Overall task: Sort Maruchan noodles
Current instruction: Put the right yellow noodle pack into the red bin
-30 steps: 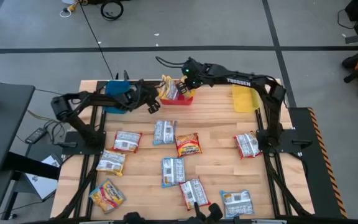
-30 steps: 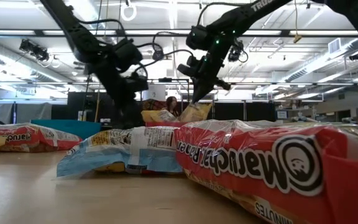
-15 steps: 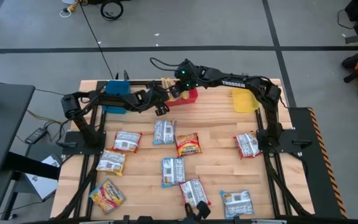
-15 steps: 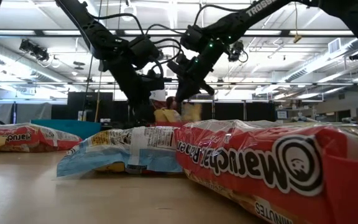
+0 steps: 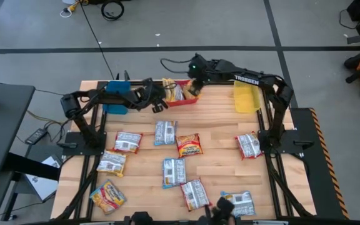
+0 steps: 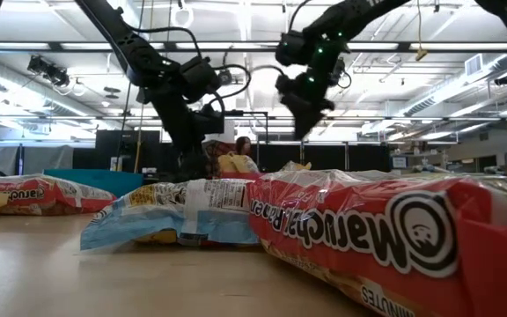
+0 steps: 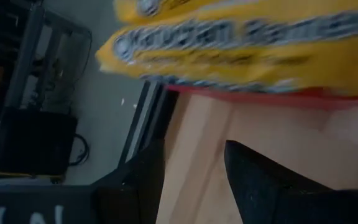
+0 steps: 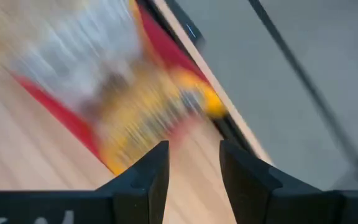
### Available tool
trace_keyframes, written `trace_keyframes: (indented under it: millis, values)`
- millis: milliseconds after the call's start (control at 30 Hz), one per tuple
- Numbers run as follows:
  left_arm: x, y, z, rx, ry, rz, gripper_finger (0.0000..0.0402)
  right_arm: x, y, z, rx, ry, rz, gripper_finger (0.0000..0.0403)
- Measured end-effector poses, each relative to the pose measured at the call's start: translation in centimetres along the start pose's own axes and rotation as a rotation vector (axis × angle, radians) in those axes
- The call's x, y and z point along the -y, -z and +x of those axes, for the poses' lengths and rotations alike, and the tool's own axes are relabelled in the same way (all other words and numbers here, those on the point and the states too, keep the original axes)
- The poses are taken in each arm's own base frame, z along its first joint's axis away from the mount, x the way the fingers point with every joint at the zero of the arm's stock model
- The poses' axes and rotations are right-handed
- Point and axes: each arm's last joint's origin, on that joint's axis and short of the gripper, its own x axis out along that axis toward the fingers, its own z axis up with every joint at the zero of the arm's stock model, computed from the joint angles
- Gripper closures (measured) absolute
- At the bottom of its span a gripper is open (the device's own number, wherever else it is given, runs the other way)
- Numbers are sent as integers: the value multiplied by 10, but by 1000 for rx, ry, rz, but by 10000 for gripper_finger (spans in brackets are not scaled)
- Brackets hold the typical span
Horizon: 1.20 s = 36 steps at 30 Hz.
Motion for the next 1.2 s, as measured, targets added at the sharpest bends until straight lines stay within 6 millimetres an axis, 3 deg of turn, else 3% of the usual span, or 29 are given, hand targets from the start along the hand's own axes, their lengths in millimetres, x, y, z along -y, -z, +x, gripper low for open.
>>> trace_keyframes:
  millis: [100,200,300,500,633,800,1000,1200]
  values:
    - [-9,3,5,10,9,-32,230,5,11,3,-120,97,-111,258]
    - [-15,3,9,44,22,-74,230,5,20,23,-165,109,-194,258]
    - [-15,2,11,80,68,-106,230,0,23,44,-131,92,-244,259]
    - [-7,-2,16,122,94,-114,230,-22,11,61,49,-113,-267,259]
    - [0,-6,18,159,90,-119,230,-36,-2,61,208,-262,-246,259]
    - [4,-12,15,202,94,-122,230,-43,-14,61,345,-329,-210,259]
    - [8,-14,12,209,102,-98,230,-41,-12,61,310,-276,-203,259]
    - [6,-11,12,145,12,-7,230,-27,-5,17,255,-137,-281,259]
